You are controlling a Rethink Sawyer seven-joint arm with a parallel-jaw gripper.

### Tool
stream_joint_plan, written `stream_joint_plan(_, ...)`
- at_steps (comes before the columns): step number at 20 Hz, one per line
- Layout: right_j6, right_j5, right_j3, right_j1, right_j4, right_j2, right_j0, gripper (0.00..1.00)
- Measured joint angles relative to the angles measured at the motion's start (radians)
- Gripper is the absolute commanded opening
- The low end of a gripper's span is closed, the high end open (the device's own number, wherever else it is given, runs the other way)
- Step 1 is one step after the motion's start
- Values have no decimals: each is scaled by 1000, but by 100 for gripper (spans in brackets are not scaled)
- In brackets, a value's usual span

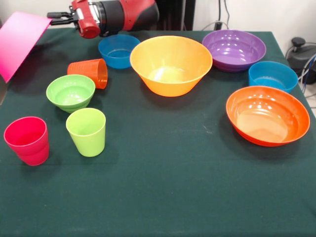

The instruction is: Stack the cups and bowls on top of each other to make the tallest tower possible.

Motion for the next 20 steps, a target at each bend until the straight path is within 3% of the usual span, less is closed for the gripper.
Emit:
stream_joint_plan(1, 0, 0, 0, 0, -1, 4, 6, 100)
stream_joint_plan(9, 11, 0, 0, -10, 5, 24, 10, 100)
stream_joint_plan(20, 19, 0, 0, -28, 68, 69, 10, 100)
